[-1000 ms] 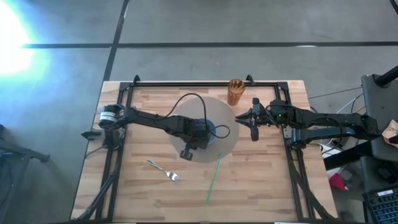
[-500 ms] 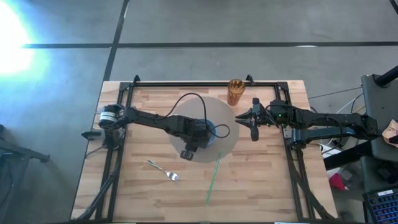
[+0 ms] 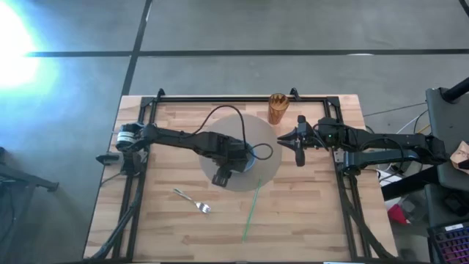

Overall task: Pick & Place Utensil
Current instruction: Put the spoon into the bowl

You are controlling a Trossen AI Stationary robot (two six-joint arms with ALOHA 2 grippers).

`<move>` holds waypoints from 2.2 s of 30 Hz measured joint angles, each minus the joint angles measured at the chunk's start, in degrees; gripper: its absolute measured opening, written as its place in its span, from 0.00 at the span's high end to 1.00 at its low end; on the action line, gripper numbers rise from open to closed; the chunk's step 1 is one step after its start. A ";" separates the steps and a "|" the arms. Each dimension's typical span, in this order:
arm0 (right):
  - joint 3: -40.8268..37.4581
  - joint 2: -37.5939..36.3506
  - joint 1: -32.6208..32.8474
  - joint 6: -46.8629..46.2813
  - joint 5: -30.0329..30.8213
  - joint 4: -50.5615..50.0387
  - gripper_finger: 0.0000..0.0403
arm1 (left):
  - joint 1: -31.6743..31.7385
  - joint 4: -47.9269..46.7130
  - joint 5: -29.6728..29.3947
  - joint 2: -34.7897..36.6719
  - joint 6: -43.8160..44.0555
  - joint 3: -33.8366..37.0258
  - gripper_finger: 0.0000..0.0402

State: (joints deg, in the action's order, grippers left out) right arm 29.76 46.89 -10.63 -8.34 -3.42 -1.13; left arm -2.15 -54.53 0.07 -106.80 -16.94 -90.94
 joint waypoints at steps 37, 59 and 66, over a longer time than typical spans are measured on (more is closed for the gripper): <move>0.00 0.04 0.27 -0.68 -0.07 -0.37 0.84 | 17.38 4.88 -0.37 29.20 2.63 23.51 0.53; 0.00 0.00 0.26 -0.59 -0.04 -0.22 0.80 | 27.54 4.62 -6.55 25.07 2.60 33.18 0.53; 0.00 -0.02 0.26 -0.50 -0.04 -0.26 0.79 | 29.06 4.57 -5.88 20.27 0.28 33.18 0.53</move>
State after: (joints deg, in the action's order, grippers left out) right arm 29.76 46.88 -10.37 -8.84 -3.46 -1.39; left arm 26.91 -49.95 -5.82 -86.53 -16.66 -57.76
